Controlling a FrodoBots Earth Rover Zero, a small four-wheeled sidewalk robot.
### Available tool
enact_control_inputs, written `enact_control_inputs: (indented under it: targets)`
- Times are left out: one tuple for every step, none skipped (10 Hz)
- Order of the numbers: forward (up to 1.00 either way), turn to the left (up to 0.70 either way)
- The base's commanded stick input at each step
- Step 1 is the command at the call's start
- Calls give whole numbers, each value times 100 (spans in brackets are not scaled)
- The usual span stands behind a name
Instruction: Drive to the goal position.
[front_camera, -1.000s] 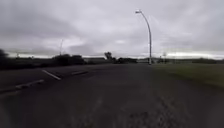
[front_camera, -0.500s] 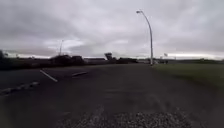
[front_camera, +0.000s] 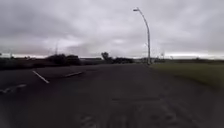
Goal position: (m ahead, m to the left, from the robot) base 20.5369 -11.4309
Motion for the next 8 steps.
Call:
enact_control_inputs:
  targets:
    - [100, 0]
    - [100, 0]
    - [100, 0]
    - [100, 0]
    - [100, 0]
    - [100, 0]
    - [100, 0]
    - [100, 0]
